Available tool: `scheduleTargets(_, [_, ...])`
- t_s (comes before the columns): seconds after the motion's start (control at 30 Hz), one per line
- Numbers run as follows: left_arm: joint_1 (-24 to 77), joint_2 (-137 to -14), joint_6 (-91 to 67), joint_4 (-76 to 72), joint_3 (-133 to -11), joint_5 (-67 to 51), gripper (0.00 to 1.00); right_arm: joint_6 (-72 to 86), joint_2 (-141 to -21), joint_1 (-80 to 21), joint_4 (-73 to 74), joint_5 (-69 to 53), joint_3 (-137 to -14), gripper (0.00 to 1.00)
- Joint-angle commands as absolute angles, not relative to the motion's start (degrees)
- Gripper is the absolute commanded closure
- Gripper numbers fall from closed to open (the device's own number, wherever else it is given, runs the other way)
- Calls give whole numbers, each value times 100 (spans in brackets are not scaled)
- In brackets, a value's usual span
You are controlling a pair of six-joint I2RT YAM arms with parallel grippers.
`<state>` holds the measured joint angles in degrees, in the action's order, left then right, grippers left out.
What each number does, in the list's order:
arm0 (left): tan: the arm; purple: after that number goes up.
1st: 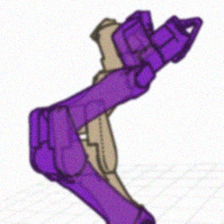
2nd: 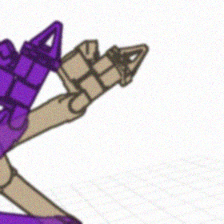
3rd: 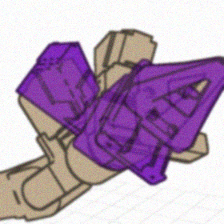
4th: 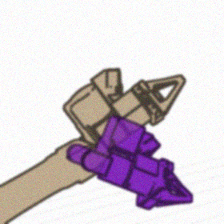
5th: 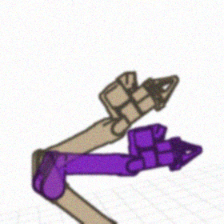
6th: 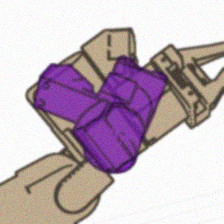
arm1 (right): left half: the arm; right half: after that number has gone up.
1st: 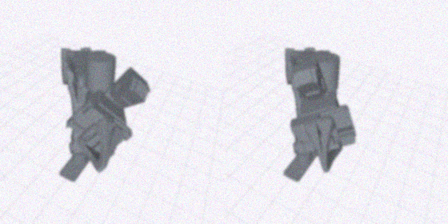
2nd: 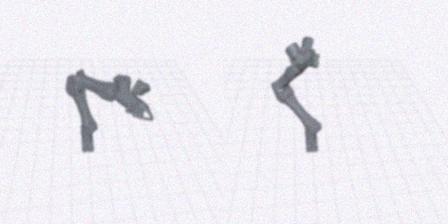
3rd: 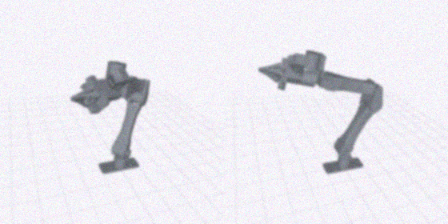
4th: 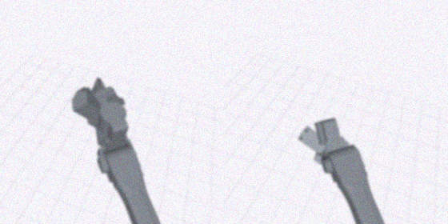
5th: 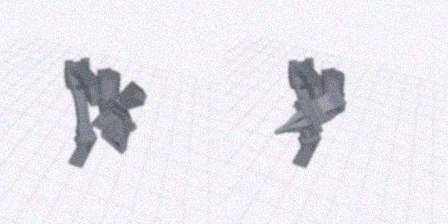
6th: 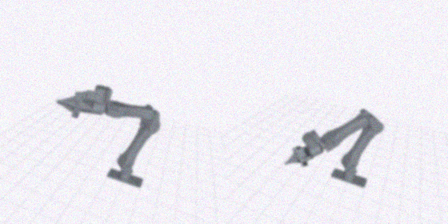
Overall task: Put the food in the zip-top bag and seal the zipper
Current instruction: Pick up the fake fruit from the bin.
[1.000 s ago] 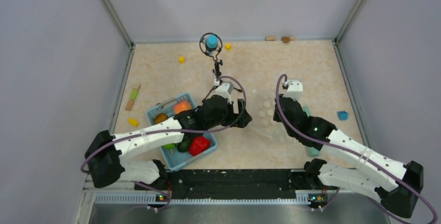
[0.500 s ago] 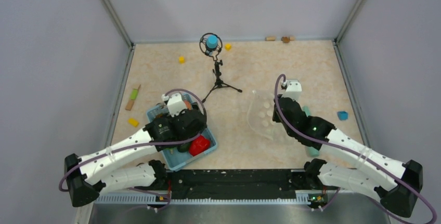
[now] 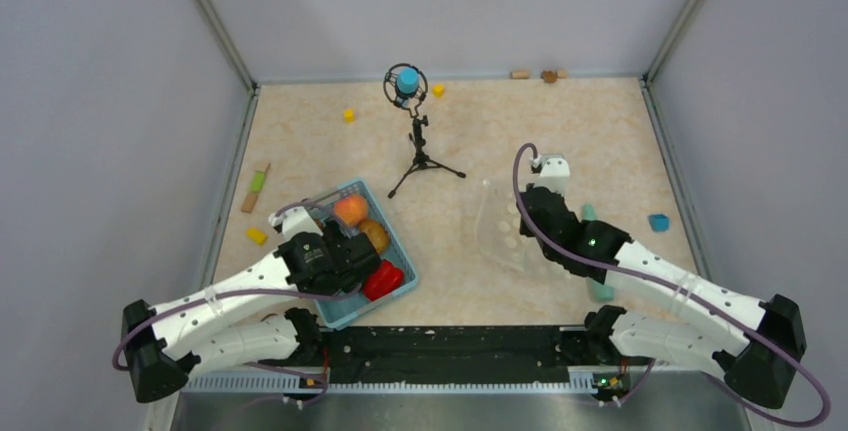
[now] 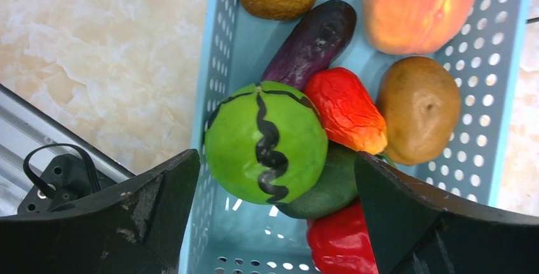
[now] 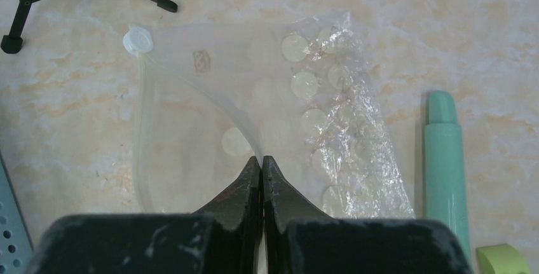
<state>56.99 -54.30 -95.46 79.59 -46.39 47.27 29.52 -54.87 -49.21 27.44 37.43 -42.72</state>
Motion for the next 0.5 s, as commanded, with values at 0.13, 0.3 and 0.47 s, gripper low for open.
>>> scheduleTargets(0.13, [5101, -4873, -8754, 7025, -4074, 4684, 3, 2943, -5534, -4858, 2639, 3844, -4320, 100])
scheduleTargets(0.3, [4562, -4870, -7801, 6043, -3697, 4063, 3, 2968, -5463, -4861, 2669, 3875, -4308, 100])
scheduleTargets(0.47, [4544, -5168, -7749, 6073, -3778, 4013, 5, 2988, -5468, -4855, 2668, 3901, -4298, 100])
